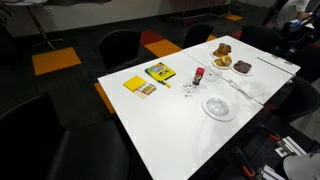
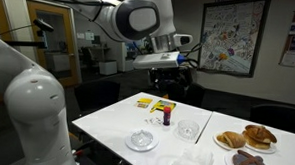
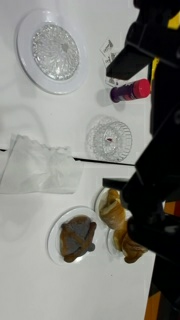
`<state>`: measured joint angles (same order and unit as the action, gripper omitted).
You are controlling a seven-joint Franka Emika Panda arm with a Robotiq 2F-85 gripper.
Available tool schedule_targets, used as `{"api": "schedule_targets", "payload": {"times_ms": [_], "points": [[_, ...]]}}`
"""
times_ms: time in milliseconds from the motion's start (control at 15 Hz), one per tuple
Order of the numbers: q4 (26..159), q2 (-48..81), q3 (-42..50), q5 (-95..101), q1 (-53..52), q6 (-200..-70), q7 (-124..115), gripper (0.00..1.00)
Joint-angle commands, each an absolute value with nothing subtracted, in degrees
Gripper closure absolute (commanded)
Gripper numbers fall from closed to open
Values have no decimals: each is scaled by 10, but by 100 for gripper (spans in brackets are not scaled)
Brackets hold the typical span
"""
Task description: Move the glass bowl to the left
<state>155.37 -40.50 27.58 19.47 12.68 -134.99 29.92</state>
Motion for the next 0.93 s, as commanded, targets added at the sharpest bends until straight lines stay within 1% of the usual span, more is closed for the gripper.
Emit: {"api": "schedule_targets", "payload": {"times_ms": [0,200,600,867], "points": [[1539,-351,293,161,125,-1372,315,0],[1517,-301,313,124,110,-1378,341,0],[1459,-176,294,95,113,-1433,318,0],[1428,-128,294,45,95,-1441,377,0]]}}
